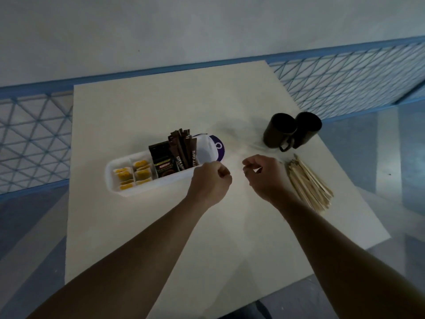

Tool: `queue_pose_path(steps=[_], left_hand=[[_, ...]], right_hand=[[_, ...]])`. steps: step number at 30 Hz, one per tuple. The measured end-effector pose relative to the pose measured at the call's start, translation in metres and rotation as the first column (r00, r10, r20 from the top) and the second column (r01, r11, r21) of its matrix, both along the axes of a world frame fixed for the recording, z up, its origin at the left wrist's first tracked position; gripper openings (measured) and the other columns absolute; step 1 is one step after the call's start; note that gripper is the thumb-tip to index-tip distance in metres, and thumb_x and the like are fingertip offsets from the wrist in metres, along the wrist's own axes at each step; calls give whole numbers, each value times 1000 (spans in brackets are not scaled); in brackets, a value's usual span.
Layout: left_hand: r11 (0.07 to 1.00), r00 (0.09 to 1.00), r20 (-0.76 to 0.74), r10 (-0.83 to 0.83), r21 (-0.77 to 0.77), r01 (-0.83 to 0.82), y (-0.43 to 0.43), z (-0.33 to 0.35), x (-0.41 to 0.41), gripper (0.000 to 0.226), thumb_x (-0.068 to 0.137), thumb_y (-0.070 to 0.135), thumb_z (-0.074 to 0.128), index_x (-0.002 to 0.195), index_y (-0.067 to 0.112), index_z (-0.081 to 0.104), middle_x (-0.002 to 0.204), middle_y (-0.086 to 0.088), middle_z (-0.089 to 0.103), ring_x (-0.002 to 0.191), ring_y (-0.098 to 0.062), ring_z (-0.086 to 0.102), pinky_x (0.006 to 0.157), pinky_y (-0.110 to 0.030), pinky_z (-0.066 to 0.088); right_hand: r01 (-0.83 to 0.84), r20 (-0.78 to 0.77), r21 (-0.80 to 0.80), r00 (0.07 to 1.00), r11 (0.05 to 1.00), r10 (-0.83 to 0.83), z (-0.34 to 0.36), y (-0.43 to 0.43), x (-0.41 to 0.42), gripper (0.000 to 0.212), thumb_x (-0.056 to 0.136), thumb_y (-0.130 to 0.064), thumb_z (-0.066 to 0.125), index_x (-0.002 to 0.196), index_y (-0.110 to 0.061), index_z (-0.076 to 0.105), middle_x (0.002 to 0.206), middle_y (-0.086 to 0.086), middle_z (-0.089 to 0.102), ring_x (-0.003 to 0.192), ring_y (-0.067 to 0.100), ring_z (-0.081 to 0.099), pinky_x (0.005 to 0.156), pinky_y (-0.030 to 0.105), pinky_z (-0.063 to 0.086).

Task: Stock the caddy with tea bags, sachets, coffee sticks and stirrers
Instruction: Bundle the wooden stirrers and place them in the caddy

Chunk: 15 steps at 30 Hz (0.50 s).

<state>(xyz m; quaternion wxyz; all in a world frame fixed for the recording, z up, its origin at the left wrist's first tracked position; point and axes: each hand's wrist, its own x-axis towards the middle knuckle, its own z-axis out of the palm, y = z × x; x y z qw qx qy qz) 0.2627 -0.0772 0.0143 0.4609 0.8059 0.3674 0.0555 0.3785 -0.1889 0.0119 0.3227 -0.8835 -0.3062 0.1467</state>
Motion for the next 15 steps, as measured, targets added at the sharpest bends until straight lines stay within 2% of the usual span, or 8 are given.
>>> queue_pose_path(steps=[2, 4, 6, 11, 13, 15], left_hand=[[999, 998, -58, -27, -33, 25, -14, -5, 11, 10, 88, 23, 66, 93, 15, 70, 87, -2, 72, 80, -20, 70, 81, -41, 59], [996, 993, -106, -57, -76, 49, -28, -9, 24, 12, 89, 25, 66, 95, 15, 70, 89, -3, 72, 81, -21, 70, 82, -40, 59], [992, 986, -143, -84, -109, 69, -41, -12, 38, 15, 88, 26, 66, 98, 15, 70, 93, -4, 73, 84, -21, 71, 84, -39, 59], [979, 978, -186, -94, -194, 57, -79, -18, 73, 16, 87, 26, 67, 97, 14, 69, 92, -7, 72, 84, -23, 71, 83, -39, 59], [974, 976, -204, -73, -227, 25, -94, -19, 88, 13, 87, 24, 65, 94, 14, 69, 90, -8, 72, 82, -24, 71, 81, -40, 60], [973, 972, -226, -59, -231, 5, -107, -20, 100, 11, 87, 23, 63, 91, 15, 68, 90, -7, 72, 82, -23, 71, 81, -39, 59]], right_hand=[[19, 47, -43, 999, 999, -17, -1, -18, 12, 21, 91, -13, 64, 109, -15, 74, 101, -5, 73, 77, -1, 57, 63, 2, 35], [58, 49, -51, 997, 997, -56, 0, -35, 27, 22, 90, -11, 63, 109, -13, 74, 103, -2, 74, 84, 3, 58, 65, 1, 32], [103, 32, -63, 994, 993, -101, 2, -52, 42, 23, 89, -8, 62, 107, -11, 75, 102, 0, 74, 85, 6, 60, 66, 5, 36], [200, 19, -111, 980, 974, -199, -2, -96, 84, 23, 83, -13, 63, 99, -20, 78, 94, -1, 76, 89, 21, 68, 79, 32, 55], [199, 22, -158, 980, 967, -198, -4, -112, 101, 24, 84, -15, 63, 103, -21, 76, 97, -1, 76, 90, 20, 68, 77, 30, 54], [170, 34, -217, 985, 961, -166, -6, -123, 115, 27, 86, -15, 65, 111, -18, 73, 105, 0, 74, 94, 19, 65, 76, 26, 46]])
